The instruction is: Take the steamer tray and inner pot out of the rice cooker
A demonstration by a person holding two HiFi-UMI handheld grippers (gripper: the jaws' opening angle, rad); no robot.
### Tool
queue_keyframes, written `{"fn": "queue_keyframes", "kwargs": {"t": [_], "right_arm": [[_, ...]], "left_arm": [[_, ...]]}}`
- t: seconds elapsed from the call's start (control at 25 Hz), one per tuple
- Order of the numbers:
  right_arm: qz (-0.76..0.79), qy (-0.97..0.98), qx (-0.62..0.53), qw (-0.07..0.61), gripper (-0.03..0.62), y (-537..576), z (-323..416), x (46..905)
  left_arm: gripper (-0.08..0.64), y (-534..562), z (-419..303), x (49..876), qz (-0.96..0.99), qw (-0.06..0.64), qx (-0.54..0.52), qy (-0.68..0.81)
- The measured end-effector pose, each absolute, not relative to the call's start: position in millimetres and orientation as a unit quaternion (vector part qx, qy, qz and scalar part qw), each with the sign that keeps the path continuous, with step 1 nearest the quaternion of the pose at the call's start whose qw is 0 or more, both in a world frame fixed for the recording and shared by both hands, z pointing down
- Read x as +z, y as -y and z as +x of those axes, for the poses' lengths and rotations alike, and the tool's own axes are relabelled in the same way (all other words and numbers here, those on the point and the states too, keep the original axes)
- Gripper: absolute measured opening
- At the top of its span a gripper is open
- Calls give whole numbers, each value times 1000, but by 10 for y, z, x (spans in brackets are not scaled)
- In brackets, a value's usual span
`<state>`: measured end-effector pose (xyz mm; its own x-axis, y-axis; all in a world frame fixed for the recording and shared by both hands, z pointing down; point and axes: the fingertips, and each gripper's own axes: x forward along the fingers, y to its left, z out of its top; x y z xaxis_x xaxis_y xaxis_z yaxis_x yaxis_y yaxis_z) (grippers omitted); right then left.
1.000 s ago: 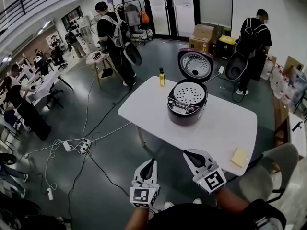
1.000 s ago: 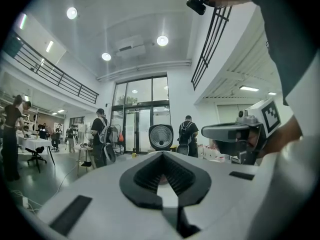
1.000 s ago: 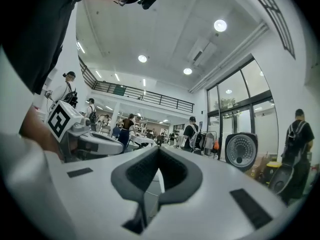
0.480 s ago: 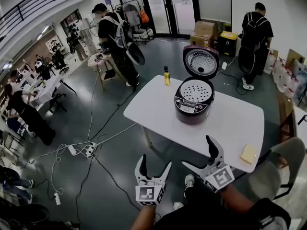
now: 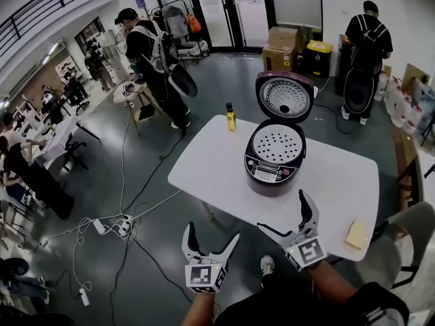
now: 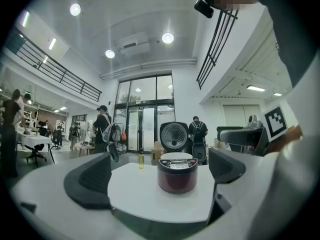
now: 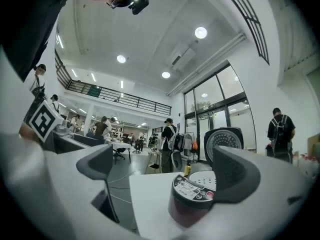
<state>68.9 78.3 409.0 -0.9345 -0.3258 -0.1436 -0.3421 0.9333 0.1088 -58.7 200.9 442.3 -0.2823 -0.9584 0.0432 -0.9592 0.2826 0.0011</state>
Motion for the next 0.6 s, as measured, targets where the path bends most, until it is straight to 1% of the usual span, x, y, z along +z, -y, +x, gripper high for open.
{"fn": "queue_keyframes", "kwargs": {"t": [0.32,0.6], "right_arm": [[-174,-981,78,44,592,113,171,4114],[-190,-978,76,28,592,893,-15,4158]], "left_arm": [[583,-1054,-1060,4505,619,38,31,784],[581,-255,-1295,4567,633,49,58,771]]}}
